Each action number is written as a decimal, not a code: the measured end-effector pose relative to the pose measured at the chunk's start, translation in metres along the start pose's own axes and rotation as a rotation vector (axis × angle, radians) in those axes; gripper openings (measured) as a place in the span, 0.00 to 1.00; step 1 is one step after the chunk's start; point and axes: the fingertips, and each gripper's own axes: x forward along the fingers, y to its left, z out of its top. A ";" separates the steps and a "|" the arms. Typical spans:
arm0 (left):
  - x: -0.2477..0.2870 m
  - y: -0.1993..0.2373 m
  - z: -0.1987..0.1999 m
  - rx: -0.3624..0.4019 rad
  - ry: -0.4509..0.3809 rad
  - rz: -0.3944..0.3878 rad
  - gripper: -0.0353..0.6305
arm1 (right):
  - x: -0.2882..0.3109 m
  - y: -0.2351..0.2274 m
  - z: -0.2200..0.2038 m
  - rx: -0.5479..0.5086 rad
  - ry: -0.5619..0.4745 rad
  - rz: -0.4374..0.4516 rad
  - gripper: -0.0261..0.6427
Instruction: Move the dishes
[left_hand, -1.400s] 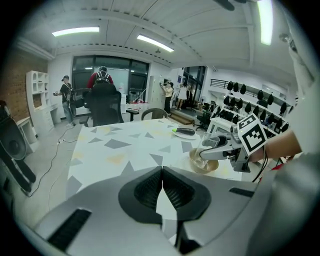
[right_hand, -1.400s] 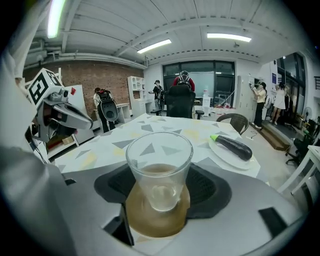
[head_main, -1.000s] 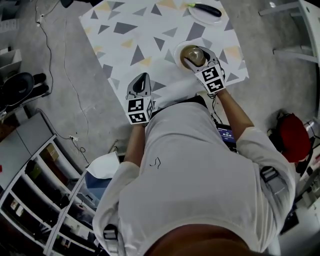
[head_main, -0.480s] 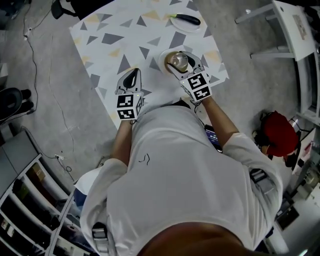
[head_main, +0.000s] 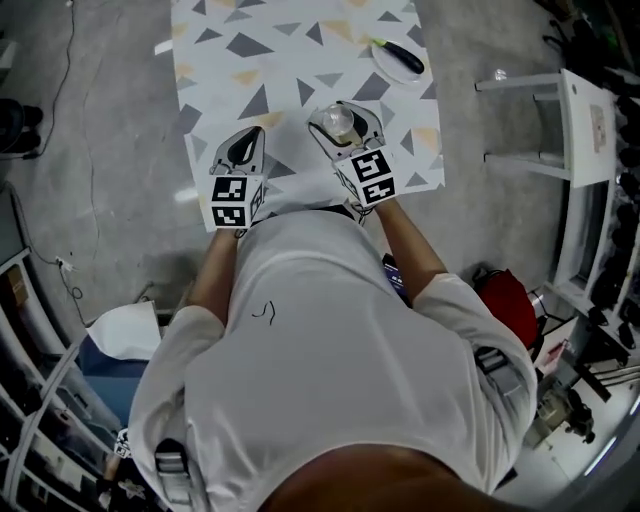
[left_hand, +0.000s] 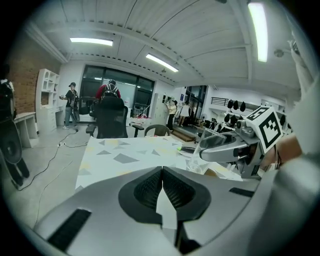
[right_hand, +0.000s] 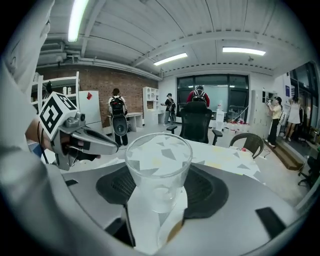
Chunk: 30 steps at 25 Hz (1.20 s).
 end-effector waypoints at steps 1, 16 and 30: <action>-0.005 0.004 -0.004 -0.012 0.002 0.017 0.08 | 0.005 0.006 0.001 -0.008 0.002 0.019 0.45; -0.049 0.049 -0.048 -0.150 0.029 0.198 0.08 | 0.066 0.060 -0.008 -0.122 0.104 0.200 0.45; -0.053 0.048 -0.072 -0.196 0.073 0.236 0.08 | 0.095 0.073 -0.054 -0.143 0.204 0.274 0.45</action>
